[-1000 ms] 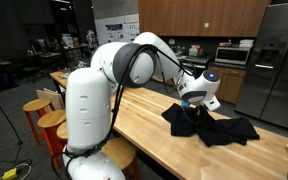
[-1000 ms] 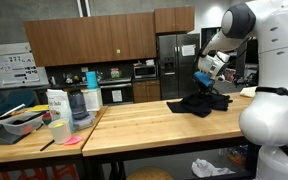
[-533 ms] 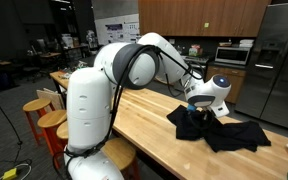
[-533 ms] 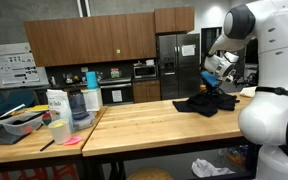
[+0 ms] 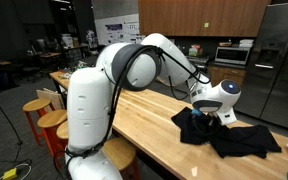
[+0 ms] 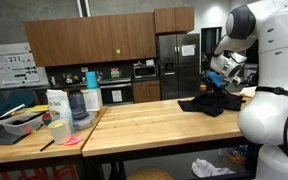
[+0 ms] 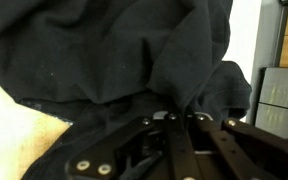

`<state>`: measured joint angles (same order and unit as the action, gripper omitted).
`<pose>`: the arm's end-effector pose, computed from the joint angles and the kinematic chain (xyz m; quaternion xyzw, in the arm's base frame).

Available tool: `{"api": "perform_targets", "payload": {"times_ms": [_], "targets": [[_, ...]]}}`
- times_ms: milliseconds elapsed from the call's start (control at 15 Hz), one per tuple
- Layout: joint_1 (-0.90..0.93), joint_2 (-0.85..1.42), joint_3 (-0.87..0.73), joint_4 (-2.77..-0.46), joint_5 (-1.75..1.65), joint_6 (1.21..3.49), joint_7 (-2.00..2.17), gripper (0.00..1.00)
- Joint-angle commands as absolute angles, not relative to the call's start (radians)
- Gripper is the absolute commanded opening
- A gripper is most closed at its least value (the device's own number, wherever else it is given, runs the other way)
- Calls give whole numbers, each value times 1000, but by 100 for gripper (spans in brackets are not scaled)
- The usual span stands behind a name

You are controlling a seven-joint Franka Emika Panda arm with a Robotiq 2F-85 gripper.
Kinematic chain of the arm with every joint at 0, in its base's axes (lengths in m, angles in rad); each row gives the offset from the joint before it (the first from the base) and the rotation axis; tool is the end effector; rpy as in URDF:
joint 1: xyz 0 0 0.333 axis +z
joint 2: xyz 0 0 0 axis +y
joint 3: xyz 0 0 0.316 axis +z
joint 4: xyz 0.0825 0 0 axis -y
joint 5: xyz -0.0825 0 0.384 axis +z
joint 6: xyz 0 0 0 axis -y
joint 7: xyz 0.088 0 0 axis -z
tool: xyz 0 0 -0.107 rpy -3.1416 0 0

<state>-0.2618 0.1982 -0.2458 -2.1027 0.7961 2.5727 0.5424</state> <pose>0.5155 -0.2960 0.3528 -0.6506 0.7111 -0.1300 0.2326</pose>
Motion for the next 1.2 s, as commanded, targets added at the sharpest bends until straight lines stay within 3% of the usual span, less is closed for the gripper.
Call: {"api": "perform_targets", "payload": {"times_ms": [0, 1133], "targets": [[-258, 201, -251, -2103, 796, 2556, 565, 2], [-138, 182, -202, -2112, 600, 2616, 611, 2]]}}
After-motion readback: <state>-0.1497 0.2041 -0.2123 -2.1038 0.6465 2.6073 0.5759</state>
